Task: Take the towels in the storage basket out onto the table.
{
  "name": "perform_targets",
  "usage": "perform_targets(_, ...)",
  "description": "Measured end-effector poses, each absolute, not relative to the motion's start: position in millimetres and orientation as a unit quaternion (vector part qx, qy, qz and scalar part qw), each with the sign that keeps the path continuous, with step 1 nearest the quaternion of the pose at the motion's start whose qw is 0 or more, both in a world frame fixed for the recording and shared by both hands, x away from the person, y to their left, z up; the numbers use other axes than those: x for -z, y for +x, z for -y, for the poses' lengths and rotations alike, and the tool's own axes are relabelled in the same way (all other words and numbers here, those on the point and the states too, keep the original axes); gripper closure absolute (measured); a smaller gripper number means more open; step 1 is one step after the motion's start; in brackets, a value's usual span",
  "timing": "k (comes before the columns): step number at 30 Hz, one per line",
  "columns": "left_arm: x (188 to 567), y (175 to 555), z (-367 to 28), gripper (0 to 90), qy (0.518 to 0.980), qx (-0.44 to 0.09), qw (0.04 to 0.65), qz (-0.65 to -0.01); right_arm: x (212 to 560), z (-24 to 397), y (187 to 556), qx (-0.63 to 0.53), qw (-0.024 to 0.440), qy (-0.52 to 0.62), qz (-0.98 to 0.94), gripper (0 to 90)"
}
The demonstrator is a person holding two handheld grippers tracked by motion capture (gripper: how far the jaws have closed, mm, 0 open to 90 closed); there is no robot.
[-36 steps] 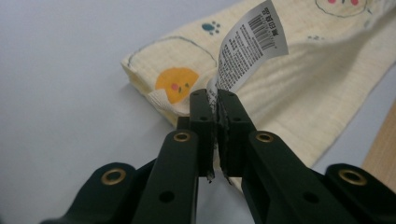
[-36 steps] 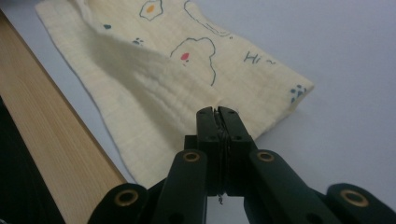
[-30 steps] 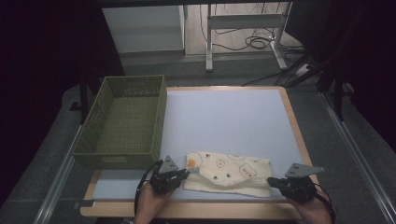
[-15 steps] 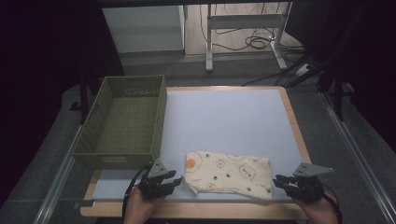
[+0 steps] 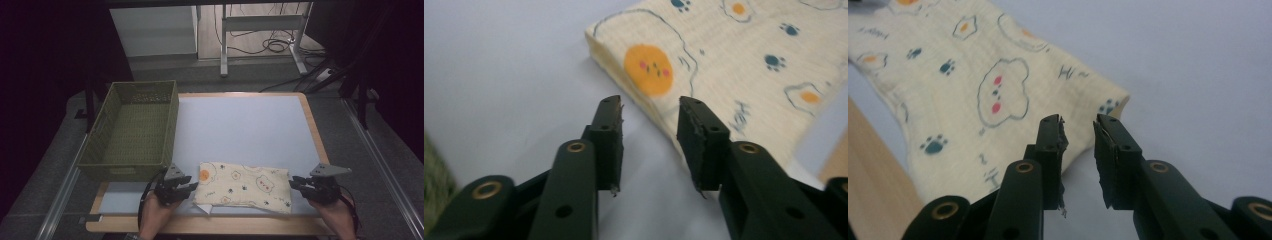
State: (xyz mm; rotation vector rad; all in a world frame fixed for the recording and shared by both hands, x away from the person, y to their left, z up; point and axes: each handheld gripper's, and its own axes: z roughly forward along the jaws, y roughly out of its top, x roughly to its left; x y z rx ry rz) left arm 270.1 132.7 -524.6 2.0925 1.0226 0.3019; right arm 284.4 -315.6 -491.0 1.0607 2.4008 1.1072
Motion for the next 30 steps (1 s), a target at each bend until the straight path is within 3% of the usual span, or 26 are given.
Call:
perform_targets(8,513,305,-106,68.4,0.825,-0.147,0.381,-0.391,492,307,309,-0.38,0.159,0.376,-0.83,73.3)
perform_targets(18,530,341,-91,58.2,0.829,-0.168,0.33,-0.419,511,303,333,-0.359,0.149,0.391,-0.834,61.5)
perform_targets(20,535,343,-95,56.5,0.824,-0.16,0.34,-0.424,515,302,335,-0.354,0.144,0.392,-0.837,62.3)
perform_targets(21,535,343,-97,56.9,0.822,-0.152,0.344,-0.428,518,301,337,-0.35,0.138,0.395,-0.838,69.2)
perform_targets(23,536,343,-99,63.3,0.821,-0.134,0.355,-0.426,518,300,338,-0.359,0.119,0.39,-0.84,83.2)
perform_targets(24,536,342,-100,67.5,0.824,-0.122,0.359,-0.42,518,299,338,-0.356,0.118,0.388,-0.842,85.2)
perform_targets(27,535,342,-100,84.1,0.827,-0.103,0.363,-0.416,513,296,339,-0.34,0.133,0.374,-0.853,86.3)
perform_targets(30,533,339,-100,85.6,0.825,-0.099,0.373,-0.412,509,298,346,-0.34,0.139,0.375,-0.851,86.3)
